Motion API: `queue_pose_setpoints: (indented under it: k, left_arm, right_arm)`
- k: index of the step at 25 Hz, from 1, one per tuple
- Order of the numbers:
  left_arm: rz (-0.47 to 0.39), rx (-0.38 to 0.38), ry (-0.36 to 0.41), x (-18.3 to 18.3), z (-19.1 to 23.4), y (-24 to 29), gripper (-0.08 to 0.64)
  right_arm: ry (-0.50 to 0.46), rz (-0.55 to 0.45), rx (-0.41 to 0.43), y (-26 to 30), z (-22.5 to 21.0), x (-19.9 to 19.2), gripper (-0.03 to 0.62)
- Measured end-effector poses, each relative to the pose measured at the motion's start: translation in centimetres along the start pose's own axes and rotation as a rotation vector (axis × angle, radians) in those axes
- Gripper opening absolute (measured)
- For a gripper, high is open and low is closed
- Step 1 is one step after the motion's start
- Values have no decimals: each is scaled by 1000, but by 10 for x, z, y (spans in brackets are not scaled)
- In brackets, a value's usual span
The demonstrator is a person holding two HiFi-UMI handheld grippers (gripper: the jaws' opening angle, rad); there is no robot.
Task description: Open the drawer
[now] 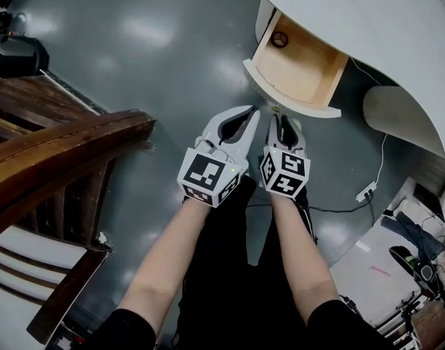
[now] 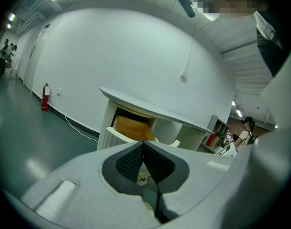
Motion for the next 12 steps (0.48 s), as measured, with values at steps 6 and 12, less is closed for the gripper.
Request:
queue_pose_setpoints:
  k: [6,12]
  left_arm:
    - [27,-24,25,38,-17,-5,9]
    - [5,-26,34,101,-30,-13,9]
  right_arm:
    - [-29,-11,58,-46,17,40,32]
    - [-83,-52,159,-93,49,102,20]
Point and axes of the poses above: the fingertips, and each gripper's own axes: y forward along the fingers, z to its left, x out of its top, the point moved 1 cm from there along -y, backward along the fingers, and after that the axes turned 14 degrees about y, right-handed, at the moved point
